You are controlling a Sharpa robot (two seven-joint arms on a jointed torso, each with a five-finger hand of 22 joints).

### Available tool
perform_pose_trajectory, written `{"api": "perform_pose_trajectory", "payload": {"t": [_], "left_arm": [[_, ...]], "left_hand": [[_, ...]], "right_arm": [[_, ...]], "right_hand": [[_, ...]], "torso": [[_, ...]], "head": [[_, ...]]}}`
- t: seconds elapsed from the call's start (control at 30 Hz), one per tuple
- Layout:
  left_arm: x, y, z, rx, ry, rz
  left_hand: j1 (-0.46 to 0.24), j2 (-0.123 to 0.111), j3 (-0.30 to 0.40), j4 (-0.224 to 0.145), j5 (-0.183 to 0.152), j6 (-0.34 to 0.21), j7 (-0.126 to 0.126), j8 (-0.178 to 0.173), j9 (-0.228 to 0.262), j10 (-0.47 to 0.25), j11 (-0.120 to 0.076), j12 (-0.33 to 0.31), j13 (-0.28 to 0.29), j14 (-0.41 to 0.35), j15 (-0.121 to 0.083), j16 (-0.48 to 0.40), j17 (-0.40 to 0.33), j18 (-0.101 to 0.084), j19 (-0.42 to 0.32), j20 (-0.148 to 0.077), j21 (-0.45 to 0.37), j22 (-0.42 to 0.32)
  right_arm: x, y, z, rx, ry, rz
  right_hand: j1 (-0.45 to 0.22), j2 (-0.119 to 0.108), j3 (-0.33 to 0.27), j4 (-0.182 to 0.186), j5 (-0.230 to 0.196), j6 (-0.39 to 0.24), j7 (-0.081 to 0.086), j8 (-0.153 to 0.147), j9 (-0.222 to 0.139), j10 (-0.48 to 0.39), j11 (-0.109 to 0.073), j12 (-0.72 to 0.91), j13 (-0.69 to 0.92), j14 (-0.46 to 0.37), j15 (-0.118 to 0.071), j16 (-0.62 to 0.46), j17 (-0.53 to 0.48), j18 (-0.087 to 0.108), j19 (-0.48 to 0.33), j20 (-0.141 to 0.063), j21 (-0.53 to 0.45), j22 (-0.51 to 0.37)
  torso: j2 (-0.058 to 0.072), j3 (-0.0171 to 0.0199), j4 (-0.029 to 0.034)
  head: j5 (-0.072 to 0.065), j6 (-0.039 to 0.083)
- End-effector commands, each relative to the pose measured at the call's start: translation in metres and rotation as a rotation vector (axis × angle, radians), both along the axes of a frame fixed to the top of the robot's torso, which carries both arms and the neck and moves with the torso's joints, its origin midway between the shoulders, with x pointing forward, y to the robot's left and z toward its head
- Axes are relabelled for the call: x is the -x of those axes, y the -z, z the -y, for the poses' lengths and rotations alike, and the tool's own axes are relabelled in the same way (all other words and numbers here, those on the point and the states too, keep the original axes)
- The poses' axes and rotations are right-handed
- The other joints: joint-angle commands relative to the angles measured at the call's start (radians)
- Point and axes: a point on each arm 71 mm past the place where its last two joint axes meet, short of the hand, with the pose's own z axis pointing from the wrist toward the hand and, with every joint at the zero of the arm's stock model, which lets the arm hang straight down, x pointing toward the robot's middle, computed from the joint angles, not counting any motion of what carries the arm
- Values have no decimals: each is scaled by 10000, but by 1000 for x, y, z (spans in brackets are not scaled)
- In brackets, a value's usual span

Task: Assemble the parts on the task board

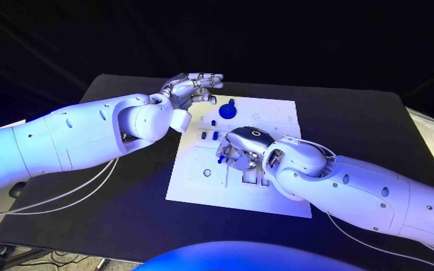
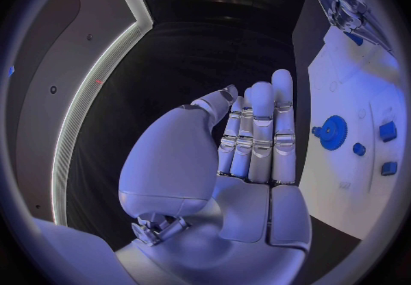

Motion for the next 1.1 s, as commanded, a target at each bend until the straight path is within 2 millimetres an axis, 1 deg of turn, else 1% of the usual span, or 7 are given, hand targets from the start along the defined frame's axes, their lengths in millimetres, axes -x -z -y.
{"api": "perform_pose_trajectory", "payload": {"t": [0.03,0.43,0.57,0.67,0.77,0.9,1.1], "left_arm": [[0,-1,3,17,163,110],[0,-1,2,3,183,76],[0,-1,2,-1,181,72],[0,-1,2,-3,182,67],[0,-1,1,-7,181,62],[0,-1,1,-24,192,60],[0,-1,1,-122,236,131]], "left_hand": [[-8,75,-58,-18,46,-29,-41,39,6,-68,-12,39,9,-56,-32,-10,-9,125,-38,-29,-31,-7],[-8,75,-58,-18,46,-29,-41,39,6,-68,-12,39,9,-56,-32,-10,-9,125,-38,-29,-31,-7],[-18,75,-70,-15,44,-36,-38,40,4,-81,-9,49,11,-55,-30,-5,-15,123,-32,-28,-37,-13],[-18,75,-70,-15,44,-36,-38,40,4,-81,-9,49,11,-55,-30,-5,-15,123,-32,-28,-37,-13],[-18,75,-70,-15,44,-36,-38,40,4,-81,-9,49,11,-55,-30,-5,-15,123,-32,-28,-37,-13],[-27,70,-82,-14,43,-46,-35,39,2,-94,-6,55,11,-56,-27,-2,-20,122,-28,-28,-42,-18],[-37,68,-91,-11,43,-55,-31,38,0,-106,-2,59,12,-57,-25,0,-25,121,-25,-27,-47,-22]], "right_arm": [[2,6,-1,538,-139,-171],[5,6,-4,671,-240,-225],[5,7,-3,742,-139,-220],[4,6,-2,759,57,-92],[2,4,0,559,350,188],[2,-1,2,55,595,590],[6,-9,11,-634,755,838]], "right_hand": [[-87,26,57,-12,25,41,36,58,15,-32,18,-59,4,403,-7,29,11,-175,18,-16,56,7],[-183,-13,15,-21,18,-7,53,34,18,-90,40,-106,1,397,12,42,4,-173,-9,-11,47,-20],[-501,-241,-122,41,132,-620,283,-193,-116,-703,246,-436,-32,365,189,29,-56,-166,-129,82,-64,-208],[-773,-523,-420,79,131,-1390,521,-177,-301,-1546,483,-678,-33,202,390,-270,-483,-68,-459,247,-485,-864],[-791,-622,-828,13,145,-2087,610,-178,-474,-2343,633,-600,4,-57,482,-668,-1039,59,-814,408,-986,-1577],[-688,-584,-1151,-61,358,-2427,617,-154,-530,-2760,660,-416,47,-386,524,-1171,-1778,151,-1040,462,-1387,-2103],[-549,-411,-1271,-119,507,-2109,576,-20,-461,-2489,600,94,132,-347,468,-1120,-1841,161,-926,415,-1453,-2183]], "torso": [[8,-3,5],[-2,-7,0],[-6,-13,-5],[-2,-9,-7],[-5,-4,-7],[-3,0,0],[-12,-1,-13]], "head": [[13,-26],[41,-74],[39,-66],[34,-57],[17,-55],[1,-59],[-25,13]]}}
